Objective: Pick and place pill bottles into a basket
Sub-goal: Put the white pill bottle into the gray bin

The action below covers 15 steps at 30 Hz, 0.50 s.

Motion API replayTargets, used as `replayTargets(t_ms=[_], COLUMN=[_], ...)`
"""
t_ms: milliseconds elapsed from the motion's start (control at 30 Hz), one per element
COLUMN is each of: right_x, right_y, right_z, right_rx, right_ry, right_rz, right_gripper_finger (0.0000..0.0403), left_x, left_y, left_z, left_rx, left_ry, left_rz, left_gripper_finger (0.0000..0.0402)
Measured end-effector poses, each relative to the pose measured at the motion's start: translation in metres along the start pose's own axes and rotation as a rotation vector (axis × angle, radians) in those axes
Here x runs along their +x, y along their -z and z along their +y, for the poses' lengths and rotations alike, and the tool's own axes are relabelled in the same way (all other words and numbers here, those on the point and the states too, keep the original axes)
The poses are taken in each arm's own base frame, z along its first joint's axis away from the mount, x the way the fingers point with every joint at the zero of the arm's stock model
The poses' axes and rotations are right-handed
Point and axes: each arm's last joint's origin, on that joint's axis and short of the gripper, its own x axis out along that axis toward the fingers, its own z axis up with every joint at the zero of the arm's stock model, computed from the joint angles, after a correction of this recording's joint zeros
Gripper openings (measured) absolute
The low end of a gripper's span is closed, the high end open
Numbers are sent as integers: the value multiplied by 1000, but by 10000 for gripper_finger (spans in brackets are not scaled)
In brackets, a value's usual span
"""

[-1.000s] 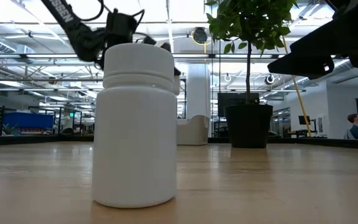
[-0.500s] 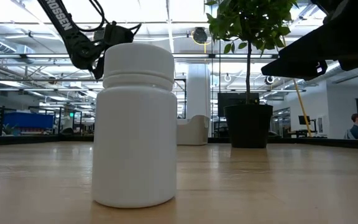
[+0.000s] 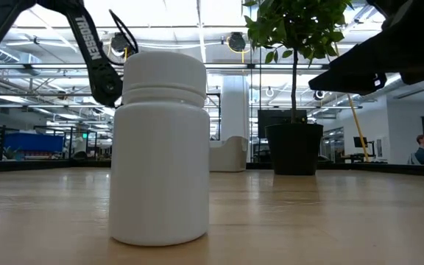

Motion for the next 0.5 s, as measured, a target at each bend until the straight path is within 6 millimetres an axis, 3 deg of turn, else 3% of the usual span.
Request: replayTargets(t_ms=[167, 500], right_x=[0, 0], right_y=[1, 2], right_z=[-1, -1], right_rx=[-9, -13], right_ry=[5, 9], right_rz=[12, 18], right_gripper_finger=[290, 290], left_x=[13, 26], left_y=[4, 15], left_z=[-1, 3], left_rx=[89, 35], left_ry=[-2, -10], left_rz=[-7, 33], left_gripper_finger=[165, 165])
